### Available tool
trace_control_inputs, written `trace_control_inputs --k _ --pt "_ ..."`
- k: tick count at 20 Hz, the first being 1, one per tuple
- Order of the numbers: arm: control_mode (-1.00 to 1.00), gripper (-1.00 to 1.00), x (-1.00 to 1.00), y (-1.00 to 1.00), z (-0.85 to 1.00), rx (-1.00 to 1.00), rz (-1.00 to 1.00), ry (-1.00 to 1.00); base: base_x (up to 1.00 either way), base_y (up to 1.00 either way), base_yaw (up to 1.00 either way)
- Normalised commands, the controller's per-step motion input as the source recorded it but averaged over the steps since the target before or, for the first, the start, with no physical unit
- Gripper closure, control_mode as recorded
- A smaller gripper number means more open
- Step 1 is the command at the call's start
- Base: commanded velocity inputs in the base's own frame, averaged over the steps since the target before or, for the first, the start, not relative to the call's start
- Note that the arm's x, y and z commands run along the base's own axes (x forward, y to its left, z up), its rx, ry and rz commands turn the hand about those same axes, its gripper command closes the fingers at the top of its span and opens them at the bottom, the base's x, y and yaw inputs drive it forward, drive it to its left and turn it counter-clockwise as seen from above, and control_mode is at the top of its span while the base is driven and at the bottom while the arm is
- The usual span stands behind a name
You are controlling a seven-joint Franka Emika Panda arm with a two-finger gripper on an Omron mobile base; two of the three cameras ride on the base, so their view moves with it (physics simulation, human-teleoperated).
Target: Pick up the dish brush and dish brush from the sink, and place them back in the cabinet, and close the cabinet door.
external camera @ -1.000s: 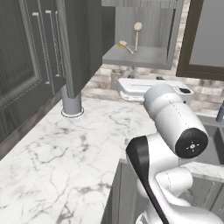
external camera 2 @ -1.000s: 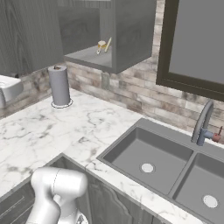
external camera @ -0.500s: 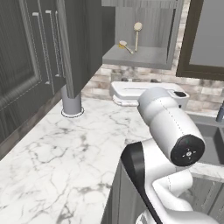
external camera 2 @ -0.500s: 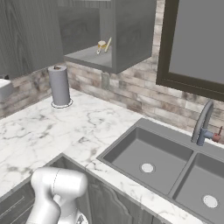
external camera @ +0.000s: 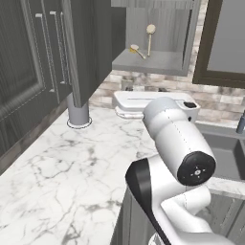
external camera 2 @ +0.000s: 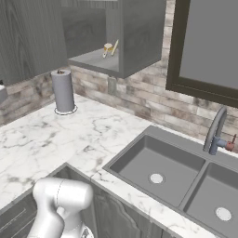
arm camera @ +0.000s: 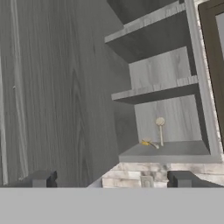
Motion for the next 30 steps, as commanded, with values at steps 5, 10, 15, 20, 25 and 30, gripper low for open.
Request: trace_control_inputs --k 5,10,15,20,25,30 --pt "-1.00 -1.00 -0.12 0.29 0.00 0.00 0.03 0.00 0.00 0.00 0.00" --pt "-1.00 -1.00 -0.09 0.35 0.00 0.00 0.06 0.00 0.00 0.00 0.00" --pt "-1.00 -1.00 0.00 0.28 0.00 0.00 0.04 0.01 0.00 0.00 0.00" --pt "-1.00 -1.00 0.00 0.04 0.00 0.00 0.10 0.00 0.00 0.00 0.00" --pt "-1.00 -1.00 0.04 0.04 -0.04 0.00 0.09 0.00 0.00 0.00 0.00" --pt "-1.00 -1.00 0.04 0.07 -0.06 0.00 0.07 0.00 0.00 0.00 0.00"
